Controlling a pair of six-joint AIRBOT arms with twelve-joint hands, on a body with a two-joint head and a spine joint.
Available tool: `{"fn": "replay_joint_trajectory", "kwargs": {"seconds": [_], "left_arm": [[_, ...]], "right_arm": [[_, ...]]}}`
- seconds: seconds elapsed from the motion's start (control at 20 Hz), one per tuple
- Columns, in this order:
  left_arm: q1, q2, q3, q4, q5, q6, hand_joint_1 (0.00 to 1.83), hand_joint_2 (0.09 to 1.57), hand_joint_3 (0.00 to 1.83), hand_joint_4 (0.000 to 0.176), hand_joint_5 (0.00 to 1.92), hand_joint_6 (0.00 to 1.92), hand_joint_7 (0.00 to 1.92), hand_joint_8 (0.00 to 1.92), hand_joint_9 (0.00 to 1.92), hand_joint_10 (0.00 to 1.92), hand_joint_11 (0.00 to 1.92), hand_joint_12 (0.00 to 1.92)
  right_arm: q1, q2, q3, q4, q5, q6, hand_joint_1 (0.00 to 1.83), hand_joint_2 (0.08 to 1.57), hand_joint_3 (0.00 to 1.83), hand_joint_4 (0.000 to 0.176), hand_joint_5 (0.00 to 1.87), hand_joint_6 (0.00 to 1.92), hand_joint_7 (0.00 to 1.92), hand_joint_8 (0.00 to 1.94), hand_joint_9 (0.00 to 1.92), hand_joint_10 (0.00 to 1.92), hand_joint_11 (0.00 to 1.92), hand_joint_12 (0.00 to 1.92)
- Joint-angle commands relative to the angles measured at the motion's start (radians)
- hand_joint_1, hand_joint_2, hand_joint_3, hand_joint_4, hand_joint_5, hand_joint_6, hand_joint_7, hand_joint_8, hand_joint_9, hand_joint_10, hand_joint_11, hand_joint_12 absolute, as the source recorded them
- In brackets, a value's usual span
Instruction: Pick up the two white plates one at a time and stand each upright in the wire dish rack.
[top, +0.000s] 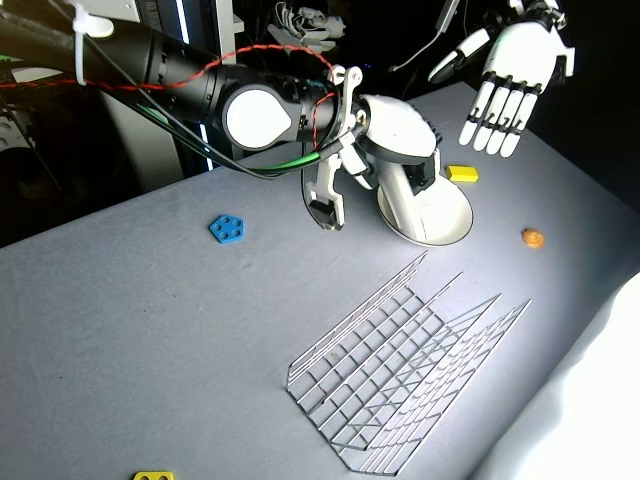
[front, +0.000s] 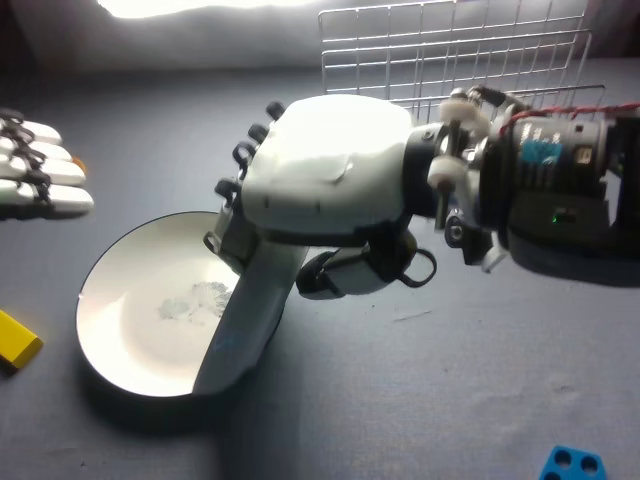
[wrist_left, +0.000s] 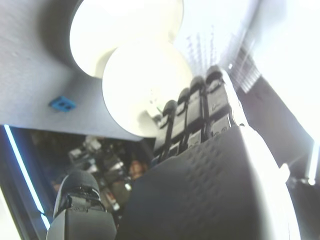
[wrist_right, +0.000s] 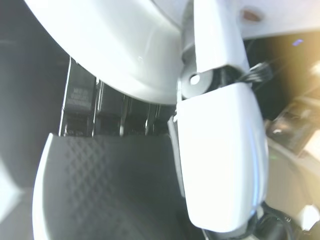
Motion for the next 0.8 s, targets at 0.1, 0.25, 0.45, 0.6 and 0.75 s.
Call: {"fn": "replay_joint_trajectory", "kwargs": {"seconds": [0.1,0.25,0.45,0.6,0.75], "left_arm": [[-0.008,0.018,0.004,-0.074,-0.045,-0.005,0.00,1.02,0.00,0.000,0.01,0.00,0.00,0.00,0.00,0.00,0.00,0.00],[-0.014,0.015,0.017,-0.073,-0.046,-0.005,0.00,1.02,0.01,0.000,0.01,0.00,0.00,0.00,0.00,0.00,0.00,0.00],[-0.015,0.005,0.038,-0.072,-0.045,-0.020,0.00,1.01,0.00,0.000,0.02,0.00,0.00,0.00,0.00,0.00,0.00,0.00],[-0.024,0.000,0.045,-0.061,-0.042,-0.041,0.00,1.02,0.00,0.000,0.00,0.00,0.00,0.00,0.00,0.00,0.00,0.00],[-0.032,-0.001,0.037,-0.055,-0.041,-0.042,0.00,1.01,0.00,0.000,0.00,0.00,0.00,0.00,0.00,0.00,0.00,0.00]], "right_arm": [[0.047,0.020,-0.019,0.013,0.110,0.125,1.38,1.11,0.00,0.000,0.95,1.01,0.99,0.96,0.94,1.12,0.77,1.23],[0.072,0.037,-0.029,0.013,0.098,0.217,1.37,1.12,0.00,0.000,0.93,1.05,0.96,1.03,0.89,1.18,0.74,1.23],[0.104,0.061,-0.032,0.012,0.082,0.351,1.37,1.11,0.00,0.000,0.94,1.03,0.97,1.01,0.90,1.15,0.76,1.22],[0.135,0.083,-0.032,0.012,0.066,0.458,1.37,1.11,0.00,0.000,0.95,1.00,0.99,0.98,0.92,1.13,0.76,1.22],[0.160,0.102,-0.032,0.012,0.066,0.545,1.37,1.11,0.00,0.000,0.94,1.05,0.97,0.99,0.92,1.14,0.75,1.24]]}}
